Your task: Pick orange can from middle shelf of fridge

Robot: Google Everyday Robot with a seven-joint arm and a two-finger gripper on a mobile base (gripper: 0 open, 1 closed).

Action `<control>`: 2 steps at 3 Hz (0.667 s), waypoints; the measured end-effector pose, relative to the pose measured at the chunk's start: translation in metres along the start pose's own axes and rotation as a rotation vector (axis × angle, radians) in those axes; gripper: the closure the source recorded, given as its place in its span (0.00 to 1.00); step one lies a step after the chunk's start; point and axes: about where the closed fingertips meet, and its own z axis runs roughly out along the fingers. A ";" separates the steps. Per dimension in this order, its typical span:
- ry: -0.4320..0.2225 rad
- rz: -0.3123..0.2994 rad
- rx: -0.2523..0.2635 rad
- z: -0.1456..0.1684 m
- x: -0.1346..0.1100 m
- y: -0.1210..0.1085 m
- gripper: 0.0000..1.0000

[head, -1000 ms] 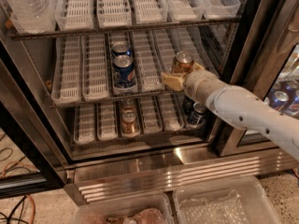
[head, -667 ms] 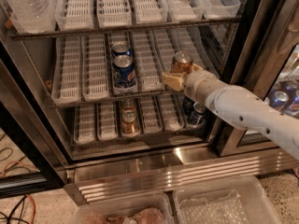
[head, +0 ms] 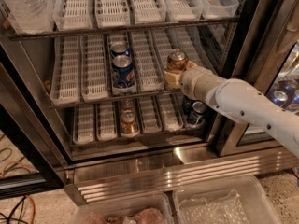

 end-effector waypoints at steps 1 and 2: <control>-0.015 -0.032 -0.041 -0.006 -0.019 0.010 1.00; -0.031 -0.116 -0.103 -0.024 -0.045 0.025 1.00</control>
Offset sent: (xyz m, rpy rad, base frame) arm -0.0634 0.0258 0.0799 -0.1482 -0.1238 0.2481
